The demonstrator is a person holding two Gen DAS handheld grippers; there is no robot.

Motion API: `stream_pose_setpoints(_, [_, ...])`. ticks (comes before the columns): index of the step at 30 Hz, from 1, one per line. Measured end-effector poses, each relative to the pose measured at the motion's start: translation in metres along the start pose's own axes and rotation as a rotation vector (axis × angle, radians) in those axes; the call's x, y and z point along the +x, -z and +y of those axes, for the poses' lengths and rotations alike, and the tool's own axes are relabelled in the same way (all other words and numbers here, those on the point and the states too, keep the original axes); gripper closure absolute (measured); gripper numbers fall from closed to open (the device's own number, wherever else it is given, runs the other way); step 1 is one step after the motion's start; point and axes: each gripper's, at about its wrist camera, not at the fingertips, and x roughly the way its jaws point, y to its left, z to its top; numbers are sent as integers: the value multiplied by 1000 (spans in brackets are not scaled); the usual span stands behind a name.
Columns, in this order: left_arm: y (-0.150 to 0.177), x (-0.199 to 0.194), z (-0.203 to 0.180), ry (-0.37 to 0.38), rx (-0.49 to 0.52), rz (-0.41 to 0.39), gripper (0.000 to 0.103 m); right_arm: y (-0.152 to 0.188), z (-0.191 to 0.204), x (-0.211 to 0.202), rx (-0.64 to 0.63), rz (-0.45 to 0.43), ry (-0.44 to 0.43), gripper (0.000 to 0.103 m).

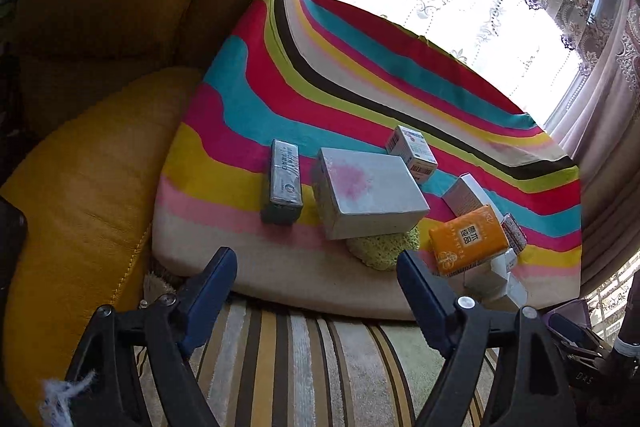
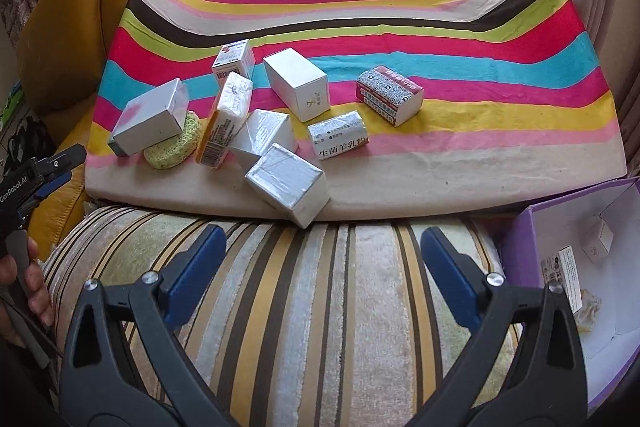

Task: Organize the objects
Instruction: 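Return both grippers to the remaining boxes on the cloth, then grasp the foil-wrapped white box with right gripper while left grasps the silver-blue box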

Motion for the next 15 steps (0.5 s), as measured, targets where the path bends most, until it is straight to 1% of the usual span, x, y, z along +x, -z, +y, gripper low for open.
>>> stream_pose_setpoints(8, [-6,14,7,-12,-24,28,20,-17,19,27,27,33,18,4])
stream_pose_setpoints(13, [-13,23,11,-28,-31,41,20,-28,16,42,96,41,38,4])
stream_pose_setpoints(14, [-14,25,12,-33,-30,45,20,-29,15,45,103,48,45,5])
stream_pose_setpoints(15, [-16,28,12,-37,-29,51,20,-30,15,49,103,58,53,9])
